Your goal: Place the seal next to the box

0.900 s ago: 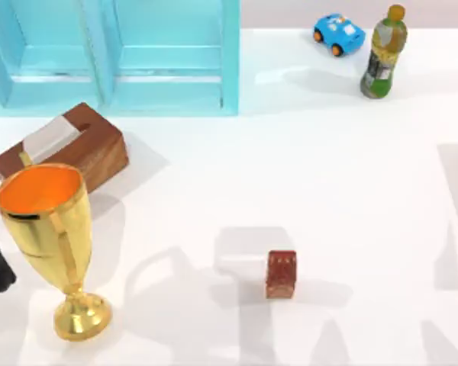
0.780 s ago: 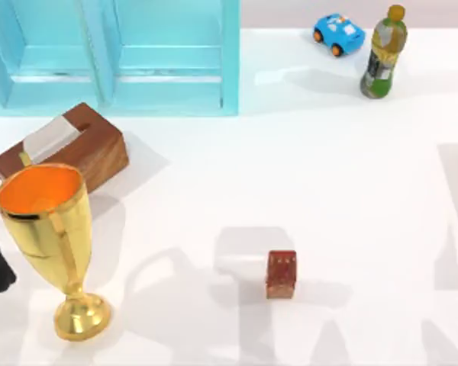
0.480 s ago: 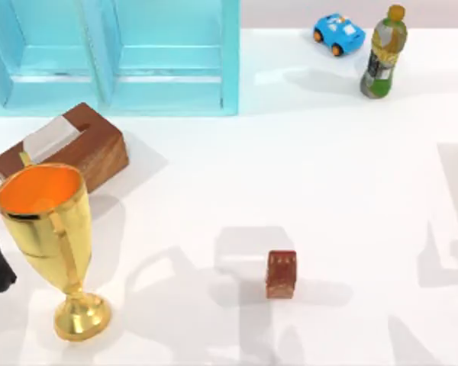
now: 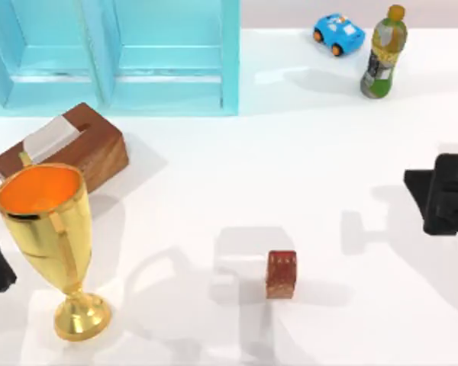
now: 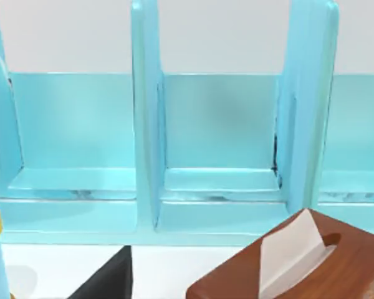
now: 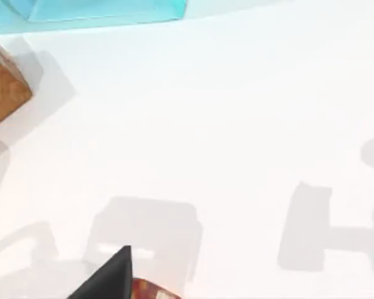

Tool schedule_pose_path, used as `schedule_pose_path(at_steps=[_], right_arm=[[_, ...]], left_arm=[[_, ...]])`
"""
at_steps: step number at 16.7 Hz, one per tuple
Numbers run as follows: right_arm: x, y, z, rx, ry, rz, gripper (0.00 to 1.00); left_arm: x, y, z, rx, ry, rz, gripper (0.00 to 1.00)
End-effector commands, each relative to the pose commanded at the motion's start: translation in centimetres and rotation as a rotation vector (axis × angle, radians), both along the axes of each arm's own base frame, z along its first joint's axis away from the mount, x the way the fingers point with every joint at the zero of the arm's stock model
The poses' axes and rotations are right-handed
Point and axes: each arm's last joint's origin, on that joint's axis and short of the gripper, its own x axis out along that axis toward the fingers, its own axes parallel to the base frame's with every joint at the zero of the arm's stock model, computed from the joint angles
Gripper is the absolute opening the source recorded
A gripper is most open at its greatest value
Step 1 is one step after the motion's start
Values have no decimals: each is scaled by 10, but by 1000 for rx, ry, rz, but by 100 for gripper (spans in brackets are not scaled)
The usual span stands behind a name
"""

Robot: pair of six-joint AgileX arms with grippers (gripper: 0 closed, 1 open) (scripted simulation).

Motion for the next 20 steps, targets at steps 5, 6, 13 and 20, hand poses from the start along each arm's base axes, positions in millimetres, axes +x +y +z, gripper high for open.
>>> schedule_pose_path(at_steps=[5,6,13,20], right_arm=[[45,80,14,-97,379,42,100],[54,95,12,-128,445,38,100],[99,175,-32,-344,781,-34,100],[110,190,-47,-398,852,-60,100]], left_arm=[[0,0,0,0,0,0,100],[0,0,0,0,0,0,100],[0,0,0,0,0,0,100],[0,0,0,0,0,0,100]])
